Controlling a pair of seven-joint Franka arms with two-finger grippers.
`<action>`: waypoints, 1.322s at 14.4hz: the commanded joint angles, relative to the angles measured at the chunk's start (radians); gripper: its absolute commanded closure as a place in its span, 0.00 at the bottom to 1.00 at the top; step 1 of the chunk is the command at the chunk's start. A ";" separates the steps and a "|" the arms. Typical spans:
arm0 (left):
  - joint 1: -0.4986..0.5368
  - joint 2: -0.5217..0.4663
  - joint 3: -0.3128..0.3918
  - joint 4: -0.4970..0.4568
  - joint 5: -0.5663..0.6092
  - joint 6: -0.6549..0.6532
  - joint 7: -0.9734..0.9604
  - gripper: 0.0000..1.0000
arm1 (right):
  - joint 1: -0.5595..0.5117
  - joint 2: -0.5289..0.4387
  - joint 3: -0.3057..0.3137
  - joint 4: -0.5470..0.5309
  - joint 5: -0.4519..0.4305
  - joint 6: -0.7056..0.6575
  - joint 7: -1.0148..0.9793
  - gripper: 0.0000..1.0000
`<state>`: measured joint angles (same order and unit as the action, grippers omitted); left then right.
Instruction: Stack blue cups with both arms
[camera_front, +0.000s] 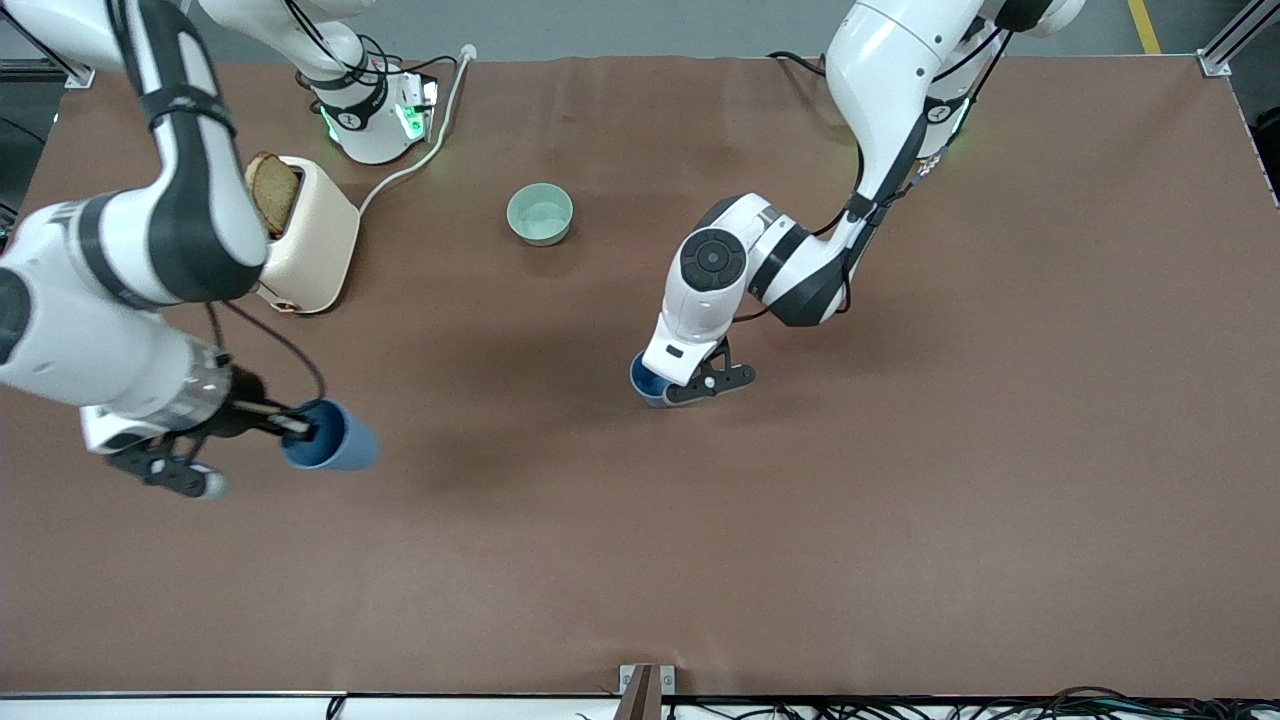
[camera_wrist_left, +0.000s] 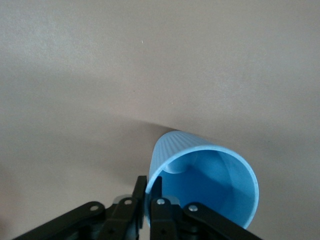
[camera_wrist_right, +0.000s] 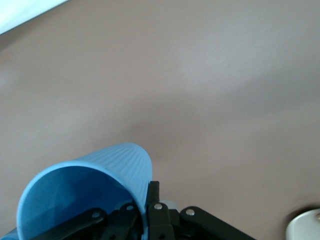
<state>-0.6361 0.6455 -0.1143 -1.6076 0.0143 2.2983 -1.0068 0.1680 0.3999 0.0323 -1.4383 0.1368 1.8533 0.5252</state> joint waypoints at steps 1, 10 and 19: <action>-0.008 0.003 0.007 0.021 -0.019 0.006 -0.019 0.10 | -0.004 -0.035 0.142 -0.019 -0.009 -0.011 0.175 0.99; 0.225 -0.294 0.019 0.176 0.073 -0.412 0.152 0.00 | 0.126 0.054 0.322 -0.027 -0.092 0.102 0.455 0.98; 0.466 -0.544 0.015 0.175 0.067 -0.697 0.630 0.00 | 0.241 0.189 0.322 -0.031 -0.109 0.317 0.556 1.00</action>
<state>-0.2035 0.1512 -0.0891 -1.4127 0.0729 1.6480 -0.4560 0.3993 0.5922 0.3468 -1.4666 0.0450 2.1670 1.0522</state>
